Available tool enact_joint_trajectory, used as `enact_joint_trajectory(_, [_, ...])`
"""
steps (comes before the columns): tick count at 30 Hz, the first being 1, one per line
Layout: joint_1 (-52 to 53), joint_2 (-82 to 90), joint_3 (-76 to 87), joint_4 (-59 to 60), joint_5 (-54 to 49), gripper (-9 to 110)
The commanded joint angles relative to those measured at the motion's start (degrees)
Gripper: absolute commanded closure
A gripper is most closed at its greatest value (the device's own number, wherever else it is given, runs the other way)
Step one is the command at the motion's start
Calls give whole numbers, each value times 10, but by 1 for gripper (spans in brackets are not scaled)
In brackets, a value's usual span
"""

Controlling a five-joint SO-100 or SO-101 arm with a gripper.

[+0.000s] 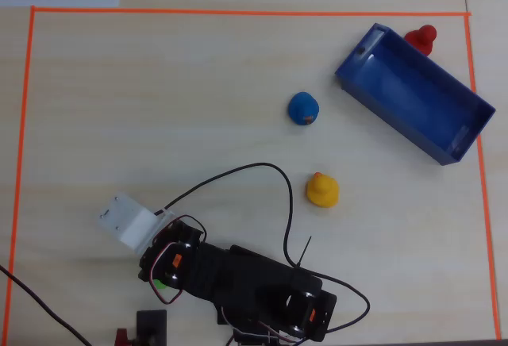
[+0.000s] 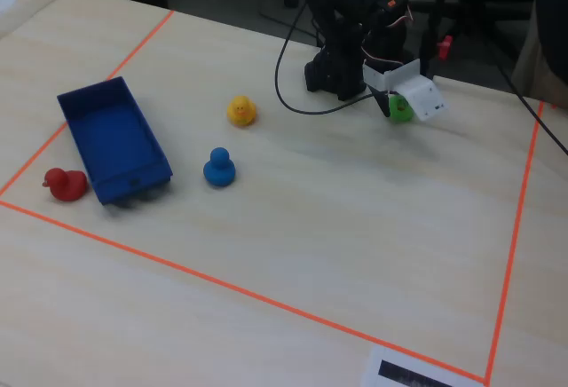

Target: Grasp green duck and put it into box.

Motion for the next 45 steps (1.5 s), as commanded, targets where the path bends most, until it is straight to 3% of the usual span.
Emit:
enact_joint_trajectory(1, [-4, 7, -3, -13, -3, 75])
enact_joint_trajectory(22, [-25, 15, 4, 42, 56, 72])
enact_joint_trajectory(24, [-22, 16, 8, 34, 50, 75])
enact_joint_trajectory(28, [-15, 32, 20, 10, 51, 97])
enact_joint_trajectory(30, [-11, 36, 26, 4, 47, 101])
enact_joint_trajectory(38, [20, 50, 15, 48, 15, 101])
enact_joint_trajectory(45, [142, 120, -88, 104, -75, 101])
